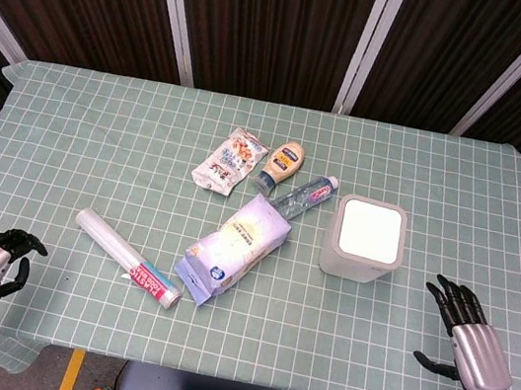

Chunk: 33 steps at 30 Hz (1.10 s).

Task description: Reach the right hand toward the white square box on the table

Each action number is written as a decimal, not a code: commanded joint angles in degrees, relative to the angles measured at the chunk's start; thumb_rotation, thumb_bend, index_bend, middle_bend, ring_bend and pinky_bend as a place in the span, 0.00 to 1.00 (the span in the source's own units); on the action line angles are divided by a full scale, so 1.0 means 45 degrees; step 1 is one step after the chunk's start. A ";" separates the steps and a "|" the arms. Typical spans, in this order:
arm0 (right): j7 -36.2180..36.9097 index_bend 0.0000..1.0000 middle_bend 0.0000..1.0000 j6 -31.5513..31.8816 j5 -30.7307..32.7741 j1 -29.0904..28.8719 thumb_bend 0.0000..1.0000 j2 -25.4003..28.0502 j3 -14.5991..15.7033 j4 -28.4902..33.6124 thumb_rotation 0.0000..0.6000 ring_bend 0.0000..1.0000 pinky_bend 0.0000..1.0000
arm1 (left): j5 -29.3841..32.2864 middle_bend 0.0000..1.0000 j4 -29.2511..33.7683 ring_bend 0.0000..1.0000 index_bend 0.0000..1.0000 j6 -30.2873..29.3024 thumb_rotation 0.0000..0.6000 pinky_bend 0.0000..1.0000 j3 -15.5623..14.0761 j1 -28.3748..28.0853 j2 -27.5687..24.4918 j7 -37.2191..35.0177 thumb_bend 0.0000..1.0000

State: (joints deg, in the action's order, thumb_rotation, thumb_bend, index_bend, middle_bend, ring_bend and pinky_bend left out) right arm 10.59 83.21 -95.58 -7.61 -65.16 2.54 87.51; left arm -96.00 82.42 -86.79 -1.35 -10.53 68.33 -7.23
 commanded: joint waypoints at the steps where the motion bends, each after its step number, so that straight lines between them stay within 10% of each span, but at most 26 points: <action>1: 0.0004 0.00 0.00 -0.0004 -0.0002 -0.0002 0.15 -0.0005 0.0001 -0.0007 1.00 0.00 0.13 | 0.0021 0.42 0.0007 0.33 0.44 0.0021 1.00 0.49 0.0002 -0.0001 -0.0003 0.0010 0.74; 11: -0.0182 0.00 0.01 0.0104 0.0002 0.0033 0.15 -0.0097 -0.0048 -0.0064 1.00 0.00 0.13 | 0.0057 0.42 0.0024 0.33 0.44 -0.0046 1.00 0.49 0.0046 0.0021 -0.0017 0.0011 0.74; 19: -0.1531 0.00 0.43 0.0543 0.0469 0.0326 0.16 -0.0371 -0.0392 0.0179 1.00 0.41 0.46 | 0.0164 0.42 0.0049 0.33 0.44 -0.0442 1.00 0.49 0.0179 0.0196 -0.0089 -0.0135 0.74; 23: -0.3011 0.00 0.59 0.0233 0.0819 0.0180 0.34 -0.0113 -0.0642 0.1045 1.00 0.57 0.57 | 0.0141 0.42 0.0043 0.33 0.44 -0.0590 1.00 0.49 0.0212 0.0247 -0.0125 -0.0276 0.74; 33: -0.5866 0.00 0.71 -0.1805 0.2282 -0.0921 0.55 0.0710 -0.1314 0.3495 1.00 0.67 0.61 | 0.0044 0.42 0.0018 0.33 0.44 -0.0747 1.00 0.49 0.0217 0.0299 -0.0164 -0.0461 0.74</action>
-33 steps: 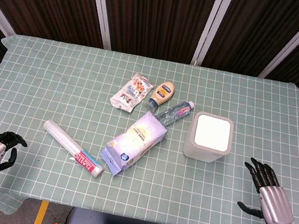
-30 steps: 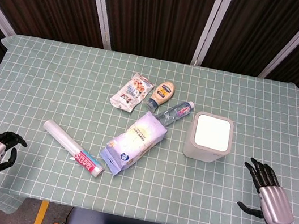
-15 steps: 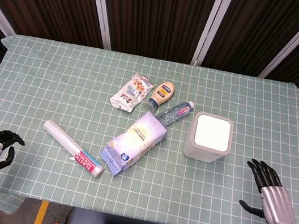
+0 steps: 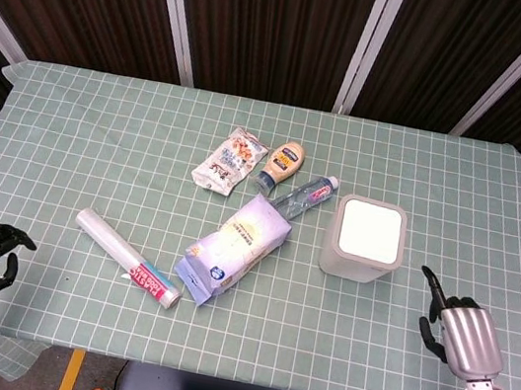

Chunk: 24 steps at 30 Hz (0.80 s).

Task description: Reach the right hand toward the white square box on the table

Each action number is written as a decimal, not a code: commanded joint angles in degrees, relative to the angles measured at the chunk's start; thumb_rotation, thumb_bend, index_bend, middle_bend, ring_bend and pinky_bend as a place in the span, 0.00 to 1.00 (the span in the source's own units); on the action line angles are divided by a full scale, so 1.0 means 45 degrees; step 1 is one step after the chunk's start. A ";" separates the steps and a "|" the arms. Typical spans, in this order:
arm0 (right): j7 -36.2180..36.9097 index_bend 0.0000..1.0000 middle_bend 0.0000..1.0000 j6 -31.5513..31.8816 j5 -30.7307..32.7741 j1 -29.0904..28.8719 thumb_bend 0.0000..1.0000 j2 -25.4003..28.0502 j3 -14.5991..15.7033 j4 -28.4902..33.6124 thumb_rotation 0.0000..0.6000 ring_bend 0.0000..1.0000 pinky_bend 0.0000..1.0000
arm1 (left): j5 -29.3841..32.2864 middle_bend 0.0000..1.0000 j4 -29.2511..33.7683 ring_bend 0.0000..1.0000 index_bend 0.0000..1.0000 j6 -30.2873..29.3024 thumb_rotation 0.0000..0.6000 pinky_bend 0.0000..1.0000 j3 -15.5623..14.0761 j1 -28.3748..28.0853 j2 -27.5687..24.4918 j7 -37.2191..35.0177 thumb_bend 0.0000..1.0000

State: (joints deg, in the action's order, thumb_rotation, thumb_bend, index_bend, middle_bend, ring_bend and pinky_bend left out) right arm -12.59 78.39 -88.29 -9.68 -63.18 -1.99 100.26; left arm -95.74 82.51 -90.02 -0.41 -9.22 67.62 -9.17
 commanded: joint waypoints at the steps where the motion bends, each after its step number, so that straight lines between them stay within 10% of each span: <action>1: -0.0891 0.00 0.71 -0.0965 0.0895 -0.0594 0.55 0.0303 -0.0391 0.0825 1.00 0.67 0.61 | -0.0015 0.42 -0.0008 0.33 0.44 -0.0040 1.00 0.49 0.0012 0.0010 -0.0011 -0.0052 0.74; 24: -0.2826 0.00 0.71 -0.4153 0.4591 -0.2924 0.55 -0.0094 -0.0880 0.1625 1.00 0.67 0.61 | -0.0109 0.44 -0.0119 0.35 0.44 -0.0204 1.00 0.49 0.0043 0.0053 -0.0027 -0.0361 0.74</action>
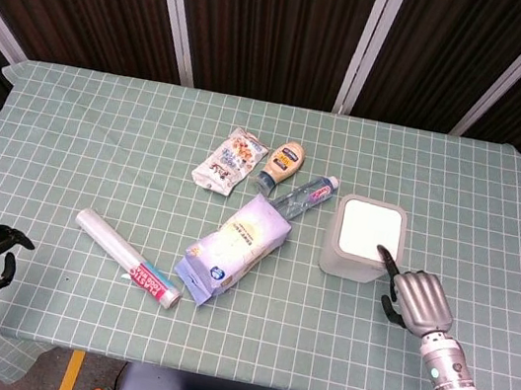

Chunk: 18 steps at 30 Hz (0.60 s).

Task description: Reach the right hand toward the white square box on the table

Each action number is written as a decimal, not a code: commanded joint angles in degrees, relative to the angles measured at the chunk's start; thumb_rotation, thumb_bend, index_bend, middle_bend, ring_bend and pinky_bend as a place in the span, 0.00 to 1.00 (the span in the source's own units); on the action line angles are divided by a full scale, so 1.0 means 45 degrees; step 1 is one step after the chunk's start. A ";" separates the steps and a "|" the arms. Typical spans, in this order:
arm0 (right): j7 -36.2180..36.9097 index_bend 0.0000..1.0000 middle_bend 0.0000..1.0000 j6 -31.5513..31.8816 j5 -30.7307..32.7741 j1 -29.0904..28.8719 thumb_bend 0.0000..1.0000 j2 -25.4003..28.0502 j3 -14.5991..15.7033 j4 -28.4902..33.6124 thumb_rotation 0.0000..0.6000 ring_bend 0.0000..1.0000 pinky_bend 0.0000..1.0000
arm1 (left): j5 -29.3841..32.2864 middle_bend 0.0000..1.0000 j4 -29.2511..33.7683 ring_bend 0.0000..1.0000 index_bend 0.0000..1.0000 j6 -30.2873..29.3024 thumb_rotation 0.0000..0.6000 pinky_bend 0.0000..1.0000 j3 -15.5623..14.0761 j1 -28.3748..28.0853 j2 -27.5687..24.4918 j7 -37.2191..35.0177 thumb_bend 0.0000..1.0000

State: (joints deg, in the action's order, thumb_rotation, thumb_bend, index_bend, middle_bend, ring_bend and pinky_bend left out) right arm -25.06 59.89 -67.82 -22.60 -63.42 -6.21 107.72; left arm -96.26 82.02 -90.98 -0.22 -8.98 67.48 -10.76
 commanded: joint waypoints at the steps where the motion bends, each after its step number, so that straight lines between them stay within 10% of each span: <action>1: -0.0079 0.00 0.71 -0.0063 0.0068 -0.0082 0.55 -0.0048 0.0091 -0.0044 1.00 0.67 0.61 | 0.0014 0.44 -0.0013 0.35 0.44 0.0018 1.00 0.49 0.0002 -0.0001 0.0001 -0.0009 0.74; 18: 0.0023 0.00 0.71 0.0090 0.0254 -0.0269 0.55 -0.0129 0.0499 -0.0287 1.00 0.67 0.61 | 0.0010 0.44 -0.0009 0.35 0.44 0.0043 1.00 0.49 0.0011 -0.0007 0.0002 -0.0007 0.74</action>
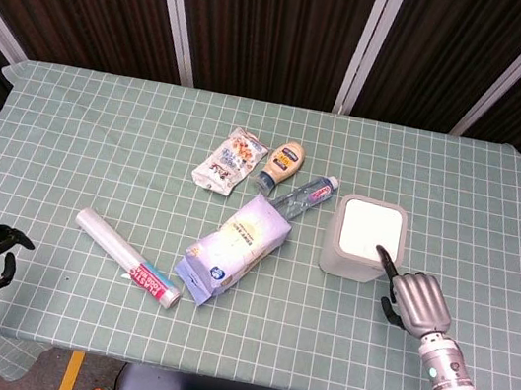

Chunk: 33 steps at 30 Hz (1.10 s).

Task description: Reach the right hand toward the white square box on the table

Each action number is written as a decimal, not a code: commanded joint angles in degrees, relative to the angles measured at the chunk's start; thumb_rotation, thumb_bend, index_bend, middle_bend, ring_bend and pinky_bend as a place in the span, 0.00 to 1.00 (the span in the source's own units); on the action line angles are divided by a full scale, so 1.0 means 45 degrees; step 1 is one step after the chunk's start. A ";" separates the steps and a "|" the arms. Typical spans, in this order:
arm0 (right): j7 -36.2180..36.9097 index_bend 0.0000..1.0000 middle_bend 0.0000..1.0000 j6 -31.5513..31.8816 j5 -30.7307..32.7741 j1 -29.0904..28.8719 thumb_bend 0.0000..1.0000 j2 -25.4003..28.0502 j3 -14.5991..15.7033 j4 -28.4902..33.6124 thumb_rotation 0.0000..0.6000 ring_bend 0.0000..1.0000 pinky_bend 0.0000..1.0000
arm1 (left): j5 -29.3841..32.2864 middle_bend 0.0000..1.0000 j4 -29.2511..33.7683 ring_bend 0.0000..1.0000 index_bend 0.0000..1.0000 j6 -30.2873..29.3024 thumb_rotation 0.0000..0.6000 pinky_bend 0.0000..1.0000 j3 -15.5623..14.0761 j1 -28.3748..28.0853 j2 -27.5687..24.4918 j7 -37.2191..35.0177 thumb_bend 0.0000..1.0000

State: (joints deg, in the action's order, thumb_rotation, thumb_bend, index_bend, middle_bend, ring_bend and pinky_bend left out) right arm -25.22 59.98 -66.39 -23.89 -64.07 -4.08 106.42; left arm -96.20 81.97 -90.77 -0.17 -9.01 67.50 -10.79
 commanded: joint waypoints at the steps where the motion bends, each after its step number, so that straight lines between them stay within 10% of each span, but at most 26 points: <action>1: 0.0123 0.00 0.71 0.0144 -0.0144 0.0046 0.55 0.0029 0.0037 0.0013 1.00 0.67 0.61 | -0.0002 0.43 0.0004 0.35 0.44 -0.0008 1.00 0.49 0.0000 0.0005 -0.0003 -0.0002 0.74; 14: 0.2491 0.00 0.71 0.2836 -0.3028 0.1258 0.55 0.0378 0.0182 -0.0096 1.00 0.62 0.60 | -0.0033 0.43 0.0023 0.35 0.44 0.0035 1.00 0.49 -0.0019 -0.0007 0.0021 0.0088 0.73; 23: 0.3783 0.00 0.26 0.5715 -0.4046 0.2588 0.46 -0.0229 -0.0102 -0.1598 1.00 0.25 0.41 | -0.0027 0.44 0.0038 0.35 0.44 0.0096 1.00 0.49 -0.0027 -0.0026 0.0038 0.0169 0.74; 33: 0.4983 0.00 0.03 0.7068 -0.4054 0.3797 0.16 -0.1130 0.0063 -0.3638 1.00 0.02 0.09 | 0.0018 0.44 0.0061 0.35 0.44 0.0226 1.00 0.49 -0.0029 -0.0061 0.0082 0.0380 0.74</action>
State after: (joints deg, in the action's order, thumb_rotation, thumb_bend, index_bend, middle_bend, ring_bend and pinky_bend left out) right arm -3.93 91.37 -84.47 -7.74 -68.19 -4.15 91.78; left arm -96.18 82.22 -89.85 -0.31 -9.24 67.84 -9.17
